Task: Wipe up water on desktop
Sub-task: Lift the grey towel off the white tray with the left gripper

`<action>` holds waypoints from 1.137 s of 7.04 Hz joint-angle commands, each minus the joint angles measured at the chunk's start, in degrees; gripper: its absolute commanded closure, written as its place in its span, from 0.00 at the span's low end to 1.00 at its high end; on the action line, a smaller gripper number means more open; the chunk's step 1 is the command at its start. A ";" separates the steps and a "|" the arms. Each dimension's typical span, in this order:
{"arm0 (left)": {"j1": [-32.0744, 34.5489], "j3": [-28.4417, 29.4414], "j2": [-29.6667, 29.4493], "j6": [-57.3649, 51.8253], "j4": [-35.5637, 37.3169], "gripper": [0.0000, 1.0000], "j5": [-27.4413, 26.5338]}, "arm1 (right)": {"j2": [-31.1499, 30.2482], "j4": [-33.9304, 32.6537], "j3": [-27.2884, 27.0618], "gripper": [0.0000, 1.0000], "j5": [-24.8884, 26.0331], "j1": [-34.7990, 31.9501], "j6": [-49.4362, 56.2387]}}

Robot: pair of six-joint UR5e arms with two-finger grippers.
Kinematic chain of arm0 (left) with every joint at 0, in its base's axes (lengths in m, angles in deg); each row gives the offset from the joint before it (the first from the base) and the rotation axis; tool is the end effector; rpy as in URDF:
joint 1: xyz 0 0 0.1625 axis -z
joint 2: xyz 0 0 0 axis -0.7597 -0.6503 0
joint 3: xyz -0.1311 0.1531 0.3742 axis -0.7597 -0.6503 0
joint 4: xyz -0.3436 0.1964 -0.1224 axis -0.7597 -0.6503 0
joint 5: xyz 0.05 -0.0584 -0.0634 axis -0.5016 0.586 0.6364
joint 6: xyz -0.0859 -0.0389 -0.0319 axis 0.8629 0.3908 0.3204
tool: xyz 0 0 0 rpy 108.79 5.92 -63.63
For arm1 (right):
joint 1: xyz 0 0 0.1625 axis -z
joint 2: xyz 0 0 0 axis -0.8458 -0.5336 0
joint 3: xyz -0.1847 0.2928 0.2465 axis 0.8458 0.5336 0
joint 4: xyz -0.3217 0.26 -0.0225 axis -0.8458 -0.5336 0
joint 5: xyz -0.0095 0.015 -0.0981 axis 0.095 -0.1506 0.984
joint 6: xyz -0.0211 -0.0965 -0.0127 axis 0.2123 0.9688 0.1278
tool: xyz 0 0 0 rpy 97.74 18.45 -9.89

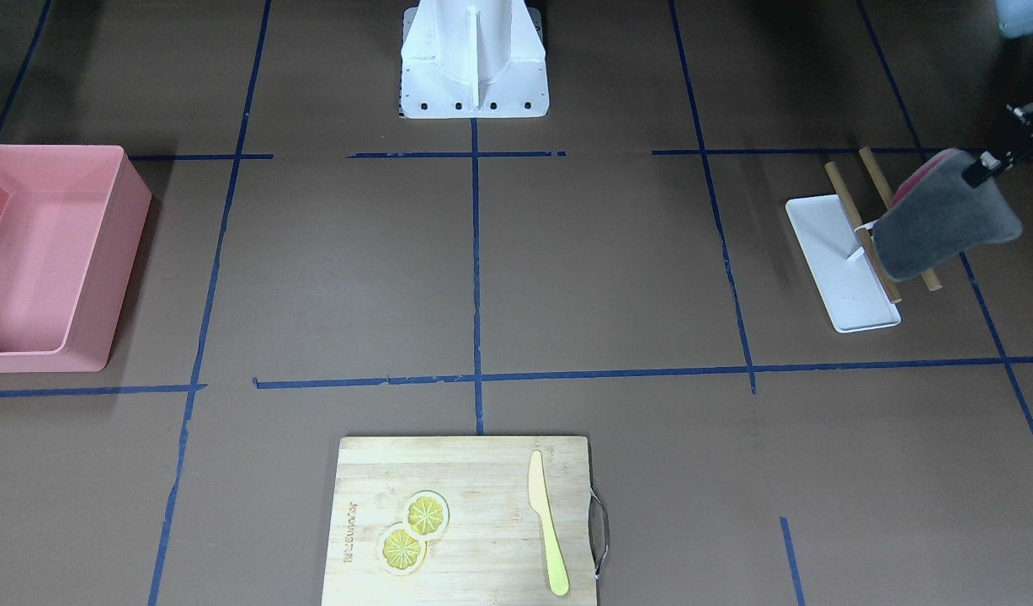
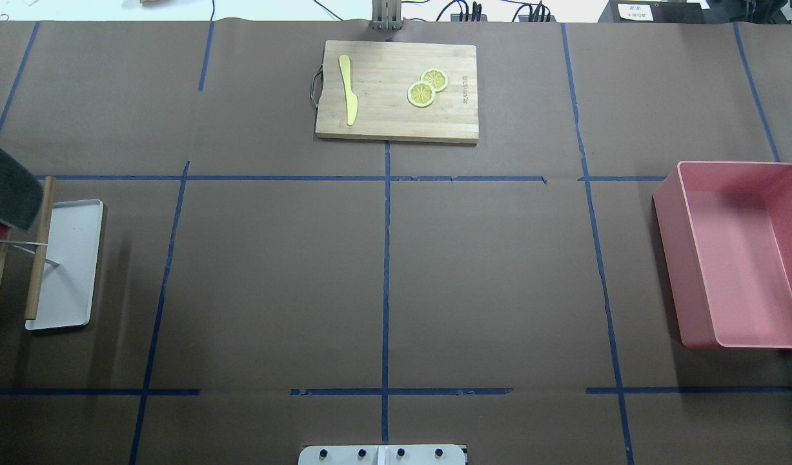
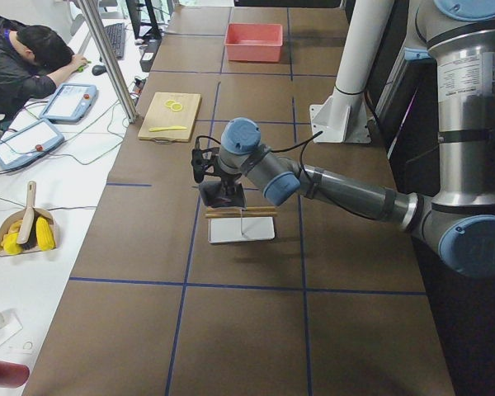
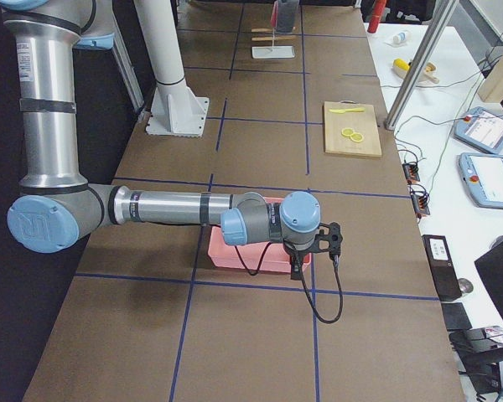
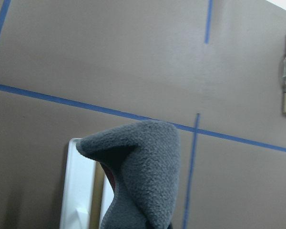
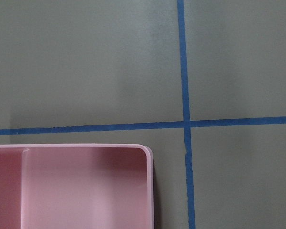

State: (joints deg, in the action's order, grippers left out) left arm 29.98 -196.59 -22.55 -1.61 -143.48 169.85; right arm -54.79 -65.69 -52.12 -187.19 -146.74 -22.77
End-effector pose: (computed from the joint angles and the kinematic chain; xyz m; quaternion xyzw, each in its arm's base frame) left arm 0.0294 -0.4376 0.4203 0.0452 0.5357 -0.1393 0.8316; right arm 0.0468 -0.5013 0.6246 0.0424 -0.4381 0.0380 0.8971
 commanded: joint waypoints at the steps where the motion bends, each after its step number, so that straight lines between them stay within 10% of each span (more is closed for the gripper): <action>1: 0.22 -8.51 -10.78 0.57 23.80 0.95 0.50 | 0.06 4.76 -0.38 0.00 -0.60 0.66 -0.42; 5: -12.99 -7.56 -18.31 21.86 17.20 0.94 -2.90 | 0.15 11.17 -6.08 0.00 0.70 6.53 -8.02; 8: -37.60 -8.00 -25.07 34.92 10.99 0.94 -34.21 | -0.37 18.41 -6.18 0.00 3.88 7.95 -9.39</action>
State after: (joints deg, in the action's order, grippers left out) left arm 1.80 -204.34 -44.83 29.54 -131.37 147.83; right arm -54.99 -48.95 -58.23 -183.79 -139.23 -31.81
